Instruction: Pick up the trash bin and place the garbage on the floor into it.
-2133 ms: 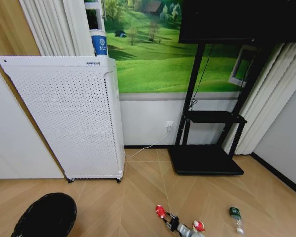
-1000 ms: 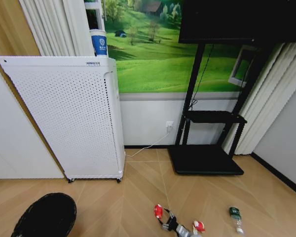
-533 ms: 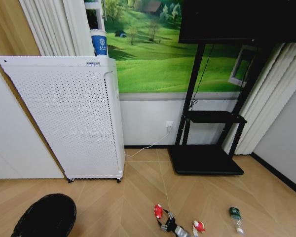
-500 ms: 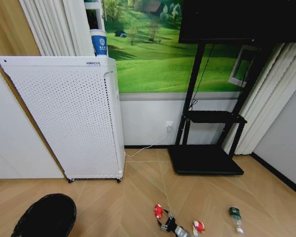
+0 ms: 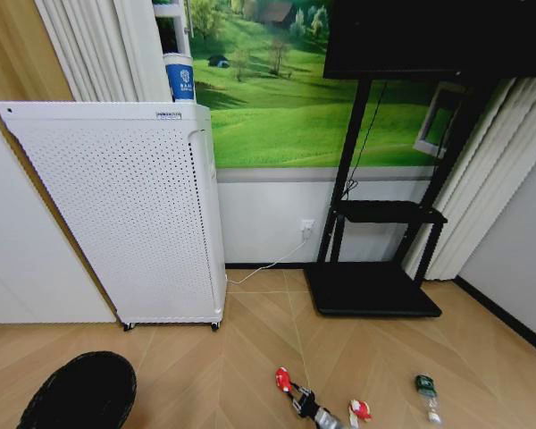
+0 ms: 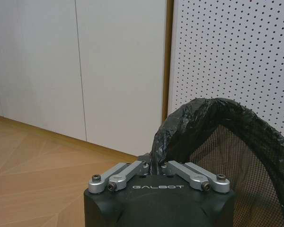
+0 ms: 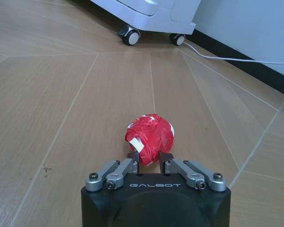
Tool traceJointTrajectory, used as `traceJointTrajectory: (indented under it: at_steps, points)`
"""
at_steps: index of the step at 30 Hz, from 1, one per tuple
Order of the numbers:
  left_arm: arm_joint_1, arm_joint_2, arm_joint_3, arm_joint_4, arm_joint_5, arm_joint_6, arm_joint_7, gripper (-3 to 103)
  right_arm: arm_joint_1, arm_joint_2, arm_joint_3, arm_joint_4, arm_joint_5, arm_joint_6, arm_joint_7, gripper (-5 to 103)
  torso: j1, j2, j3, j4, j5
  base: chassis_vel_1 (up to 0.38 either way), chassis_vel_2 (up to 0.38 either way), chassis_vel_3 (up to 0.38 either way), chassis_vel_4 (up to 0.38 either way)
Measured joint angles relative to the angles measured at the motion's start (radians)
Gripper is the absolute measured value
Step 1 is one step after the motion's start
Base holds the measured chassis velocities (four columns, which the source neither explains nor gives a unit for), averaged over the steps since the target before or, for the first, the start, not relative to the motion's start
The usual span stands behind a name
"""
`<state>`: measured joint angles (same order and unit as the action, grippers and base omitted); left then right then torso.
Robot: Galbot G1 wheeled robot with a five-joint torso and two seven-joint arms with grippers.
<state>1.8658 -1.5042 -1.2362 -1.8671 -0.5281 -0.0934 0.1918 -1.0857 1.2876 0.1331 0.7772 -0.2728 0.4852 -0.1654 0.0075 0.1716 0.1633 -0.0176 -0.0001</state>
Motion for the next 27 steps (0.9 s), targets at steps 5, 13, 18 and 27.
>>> traceJointTrajectory:
  at_steps: [5, 13, 18, 27]
  points:
    - [-0.010, 0.006, 0.009, 0.005, 0.007, 0.006, -0.004, 4, -0.005, -0.003, 0.020, 0.001, 0.014, 0.017, 0.000, 20, 0.000, 0.000, 0.000, 0.0000, 0.0001, 0.000, 0.000, 0.000, 0.000]
    - [-0.049, 0.060, 0.058, -0.005, 0.022, 0.034, -0.003, 4, -0.023, -0.015, 0.080, 0.044, 0.129, 0.069, 0.001, 20, 0.000, 0.000, 0.000, 0.0000, 0.0002, 0.000, 0.000, 0.000, 0.000]
    - [-0.094, 0.156, 0.126, -0.013, 0.004, 0.063, 0.031, 4, -0.055, -0.042, 0.126, 0.116, 0.222, 0.077, 0.000, 20, 0.000, 0.000, 0.000, 0.0000, 0.0001, 0.000, 0.000, 0.000, 0.000]
    - [-0.210, 0.373, 0.341, 0.051, -0.101, 0.109, 0.049, 4, -0.079, -0.078, 0.188, 0.241, 0.306, 0.080, -0.001, 20, 0.000, 0.000, 0.000, 0.0000, 0.0003, 0.000, 0.000, 0.000, 0.000]
